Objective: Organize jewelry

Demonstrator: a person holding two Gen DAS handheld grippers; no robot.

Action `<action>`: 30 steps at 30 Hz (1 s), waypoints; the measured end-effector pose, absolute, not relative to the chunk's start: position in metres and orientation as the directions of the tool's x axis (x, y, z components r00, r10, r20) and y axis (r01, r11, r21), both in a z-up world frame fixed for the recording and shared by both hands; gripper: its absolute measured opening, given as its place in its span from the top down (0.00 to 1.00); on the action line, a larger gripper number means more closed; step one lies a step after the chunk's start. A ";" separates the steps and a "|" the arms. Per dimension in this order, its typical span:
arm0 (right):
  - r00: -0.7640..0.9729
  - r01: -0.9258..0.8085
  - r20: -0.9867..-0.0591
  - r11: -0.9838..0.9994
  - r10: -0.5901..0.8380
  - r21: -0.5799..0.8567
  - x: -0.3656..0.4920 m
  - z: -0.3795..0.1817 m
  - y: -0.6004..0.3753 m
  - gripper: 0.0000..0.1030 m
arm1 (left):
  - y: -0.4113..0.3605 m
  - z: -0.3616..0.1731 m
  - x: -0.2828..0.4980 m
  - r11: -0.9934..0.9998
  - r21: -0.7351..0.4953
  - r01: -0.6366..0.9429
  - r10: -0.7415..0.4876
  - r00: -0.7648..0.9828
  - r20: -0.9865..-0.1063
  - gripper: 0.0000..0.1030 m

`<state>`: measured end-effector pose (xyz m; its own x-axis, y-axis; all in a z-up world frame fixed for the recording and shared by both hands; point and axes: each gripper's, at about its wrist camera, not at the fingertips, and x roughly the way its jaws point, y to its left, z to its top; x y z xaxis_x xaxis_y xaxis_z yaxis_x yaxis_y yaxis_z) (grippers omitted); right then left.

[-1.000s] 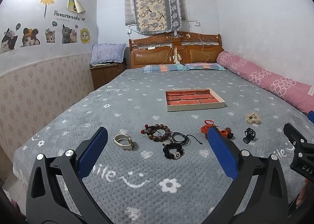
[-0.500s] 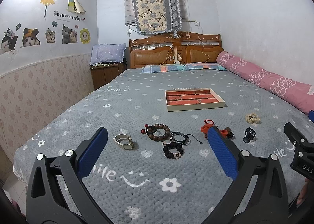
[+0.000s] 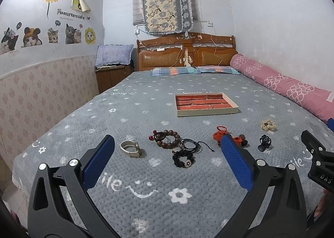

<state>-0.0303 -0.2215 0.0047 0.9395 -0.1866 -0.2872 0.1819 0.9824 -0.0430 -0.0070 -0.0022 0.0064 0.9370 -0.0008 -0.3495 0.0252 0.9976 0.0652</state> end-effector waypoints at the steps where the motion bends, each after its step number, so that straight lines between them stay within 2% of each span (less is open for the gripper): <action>1: 0.939 0.182 -0.290 0.982 -0.187 -0.044 -0.030 0.005 -0.222 0.03 | -0.003 0.007 -0.007 0.998 0.066 0.025 -0.001 0.936 -0.351 0.04; 22: 0.928 0.183 -0.322 0.982 -0.185 -0.038 -0.012 -0.005 -0.220 0.03 | -0.003 -0.005 0.012 0.997 0.066 0.033 -0.005 0.921 -0.389 0.04; 30: 0.919 0.195 -0.339 0.979 -0.203 -0.058 -0.002 -0.010 -0.220 0.04 | -0.008 -0.010 0.023 0.994 0.100 0.034 0.011 0.912 -0.411 0.04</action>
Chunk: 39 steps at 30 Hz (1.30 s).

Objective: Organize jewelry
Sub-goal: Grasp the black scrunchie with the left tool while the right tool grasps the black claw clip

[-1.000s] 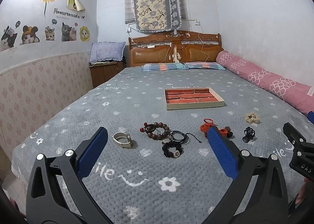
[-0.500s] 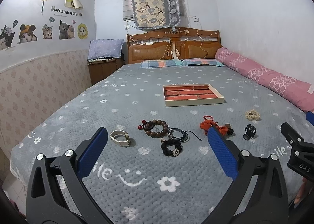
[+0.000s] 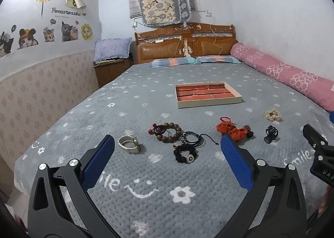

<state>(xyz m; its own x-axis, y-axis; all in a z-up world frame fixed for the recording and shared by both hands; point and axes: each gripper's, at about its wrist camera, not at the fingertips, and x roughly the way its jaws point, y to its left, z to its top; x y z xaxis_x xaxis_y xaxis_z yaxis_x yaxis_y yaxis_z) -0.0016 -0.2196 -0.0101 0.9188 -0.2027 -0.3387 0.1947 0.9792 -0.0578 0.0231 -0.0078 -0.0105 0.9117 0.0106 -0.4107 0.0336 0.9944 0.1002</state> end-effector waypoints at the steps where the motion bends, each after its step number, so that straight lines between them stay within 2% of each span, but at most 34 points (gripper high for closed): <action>1: 0.917 0.196 -0.341 0.979 -0.205 -0.061 0.000 -0.011 -0.219 0.03 | -0.007 -0.011 0.025 0.995 0.097 0.036 0.007 0.911 -0.412 0.04; 17: 0.881 0.253 -0.389 0.963 -0.268 -0.089 0.052 -0.037 -0.233 0.04 | 0.000 -0.036 0.078 0.997 0.054 0.051 -0.019 0.877 -0.481 0.05; 23: 0.845 0.272 -0.455 0.959 -0.280 -0.083 0.081 -0.058 -0.251 0.03 | 0.003 -0.055 0.105 0.997 0.017 0.079 -0.058 0.847 -0.528 0.05; 28: 0.814 0.289 -0.496 0.952 -0.301 -0.104 0.106 -0.080 -0.270 0.03 | 0.003 -0.079 0.134 0.996 0.050 0.074 -0.032 0.820 -0.571 0.05; 32: 0.759 0.293 -0.571 0.948 -0.312 -0.128 0.134 -0.103 -0.289 0.03 | 0.005 -0.100 0.159 0.996 0.074 0.053 0.004 0.786 -0.618 0.05; 39: 0.737 0.239 -0.629 0.966 -0.246 -0.097 0.159 -0.133 -0.306 0.03 | 0.005 -0.129 0.191 0.993 0.100 0.061 0.022 0.740 -0.672 0.05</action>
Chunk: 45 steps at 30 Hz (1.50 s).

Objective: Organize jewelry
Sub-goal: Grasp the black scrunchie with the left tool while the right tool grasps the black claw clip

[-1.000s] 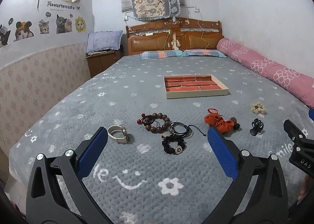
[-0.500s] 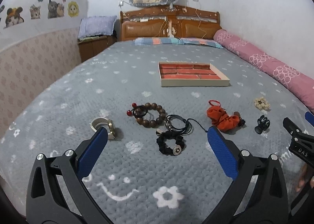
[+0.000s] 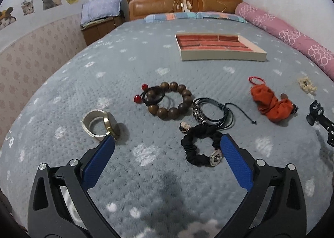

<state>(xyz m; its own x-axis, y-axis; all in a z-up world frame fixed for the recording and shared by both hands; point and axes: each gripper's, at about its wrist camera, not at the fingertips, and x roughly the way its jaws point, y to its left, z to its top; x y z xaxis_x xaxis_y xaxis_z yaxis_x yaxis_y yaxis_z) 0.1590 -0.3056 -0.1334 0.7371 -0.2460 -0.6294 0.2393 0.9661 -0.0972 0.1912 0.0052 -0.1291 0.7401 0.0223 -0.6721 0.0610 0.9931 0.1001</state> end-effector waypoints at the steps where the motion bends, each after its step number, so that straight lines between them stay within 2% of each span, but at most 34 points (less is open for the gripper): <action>1: 0.735 0.236 -0.634 0.968 -0.238 -0.090 0.160 -0.134 -0.307 0.03 | 0.007 -0.133 0.195 0.994 0.094 0.061 0.020 0.731 -0.682 0.05; 12: 0.705 0.224 -0.667 0.968 -0.241 -0.112 0.187 -0.148 -0.308 0.04 | 0.010 -0.167 0.228 0.996 0.065 0.056 0.014 0.646 -0.763 0.11; 17: 0.684 0.235 -0.689 0.967 -0.238 -0.101 0.191 -0.152 -0.313 0.22 | 0.009 -0.172 0.230 0.996 0.053 0.067 -0.003 0.645 -0.764 0.16; 19: 0.677 0.240 -0.696 0.966 -0.239 -0.099 0.193 -0.154 -0.314 0.28 | 0.010 -0.173 0.231 0.997 0.039 0.071 -0.015 0.640 -0.768 0.21; 21: 0.670 0.241 -0.701 0.965 -0.243 -0.104 0.196 -0.156 -0.315 0.33 | 0.011 -0.175 0.232 0.997 0.030 0.069 -0.021 0.637 -0.771 0.22; 23: 0.655 0.240 -0.715 0.965 -0.244 -0.110 0.200 -0.159 -0.315 0.44 | 0.011 -0.176 0.233 0.997 0.024 0.077 -0.030 0.630 -0.776 0.27; 31: 0.654 0.226 -0.721 0.969 -0.230 -0.104 0.202 -0.161 -0.313 0.51 | 0.008 -0.182 0.242 0.995 0.002 0.103 -0.061 0.602 -0.796 0.30; 33: 0.654 0.218 -0.725 0.971 -0.218 -0.095 0.203 -0.162 -0.314 0.53 | 0.011 -0.182 0.244 0.995 -0.019 0.102 -0.077 0.599 -0.797 0.34; 35: 0.656 0.212 -0.725 0.973 -0.209 -0.088 0.202 -0.161 -0.314 0.56 | 0.011 -0.181 0.243 0.994 -0.028 0.109 -0.088 0.601 -0.794 0.42; 42: 0.660 0.198 -0.724 0.976 -0.200 -0.089 0.203 -0.161 -0.312 0.62 | 0.007 -0.180 0.245 0.993 -0.012 0.118 -0.081 0.603 -0.793 0.57; 43: 0.659 0.196 -0.725 0.976 -0.201 -0.092 0.204 -0.161 -0.312 0.63 | 0.005 -0.180 0.245 0.992 -0.004 0.123 -0.078 0.604 -0.793 0.61; 44: 0.660 0.194 -0.724 0.976 -0.202 -0.096 0.203 -0.161 -0.311 0.65 | 0.003 -0.179 0.245 0.991 -0.001 0.136 -0.084 0.604 -0.793 0.72; 45: 0.662 0.193 -0.721 0.976 -0.203 -0.097 0.203 -0.160 -0.310 0.66 | 0.001 -0.179 0.244 0.990 0.005 0.143 -0.083 0.605 -0.792 0.75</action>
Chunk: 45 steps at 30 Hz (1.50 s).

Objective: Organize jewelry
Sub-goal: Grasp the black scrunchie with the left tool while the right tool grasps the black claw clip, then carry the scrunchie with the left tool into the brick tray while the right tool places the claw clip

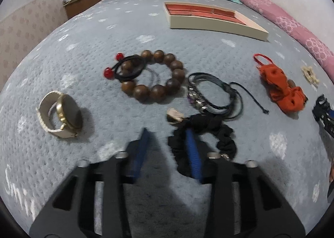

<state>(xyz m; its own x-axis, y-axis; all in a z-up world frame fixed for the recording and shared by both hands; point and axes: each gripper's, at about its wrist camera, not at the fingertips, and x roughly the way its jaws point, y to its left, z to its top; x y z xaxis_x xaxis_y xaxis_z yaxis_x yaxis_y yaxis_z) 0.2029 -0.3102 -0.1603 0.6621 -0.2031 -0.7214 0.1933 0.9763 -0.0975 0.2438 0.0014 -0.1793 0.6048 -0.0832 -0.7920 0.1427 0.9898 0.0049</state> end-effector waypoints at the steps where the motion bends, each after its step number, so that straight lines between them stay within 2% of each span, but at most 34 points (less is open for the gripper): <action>1: 0.665 0.193 -0.718 0.976 -0.204 -0.098 0.202 -0.160 -0.310 0.66 | -0.001 -0.179 0.242 0.989 0.016 0.147 -0.078 0.609 -0.789 0.81; 2: 0.666 0.193 -0.718 0.976 -0.203 -0.096 0.202 -0.159 -0.310 0.66 | -0.002 -0.179 0.242 0.988 0.020 0.150 -0.077 0.609 -0.789 0.86; 7: 0.672 0.195 -0.716 0.978 -0.190 -0.077 0.200 -0.158 -0.313 0.66 | 0.002 -0.178 0.241 0.989 -0.007 0.146 -0.095 0.608 -0.789 0.89; 14: 0.674 0.191 -0.719 0.980 -0.167 -0.049 0.199 -0.155 -0.317 0.66 | 0.007 -0.171 0.237 0.992 -0.024 0.128 -0.098 0.617 -0.781 0.91; 28: 0.714 0.188 -0.685 0.982 -0.143 -0.010 0.218 -0.122 -0.319 0.66 | 0.002 -0.106 0.253 0.982 -0.102 0.158 -0.184 0.685 -0.705 0.91; 38: 0.761 0.154 -0.638 0.988 -0.122 -0.006 0.297 -0.073 -0.308 0.66 | -0.032 -0.046 0.324 0.974 -0.130 0.183 -0.223 0.732 -0.643 0.91; 45: 0.772 0.132 -0.627 0.991 -0.101 0.002 0.382 -0.062 -0.299 0.66 | -0.068 -0.041 0.407 0.965 -0.158 0.208 -0.260 0.723 -0.640 0.91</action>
<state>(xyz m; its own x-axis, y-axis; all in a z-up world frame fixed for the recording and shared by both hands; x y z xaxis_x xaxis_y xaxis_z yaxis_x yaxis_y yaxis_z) 0.3823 -0.2990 -0.0624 0.7723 -0.1015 -0.6271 0.1319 0.9913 0.0020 0.4066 -0.0676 -0.0407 0.7227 -0.2601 -0.6404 0.2076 0.9654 -0.1578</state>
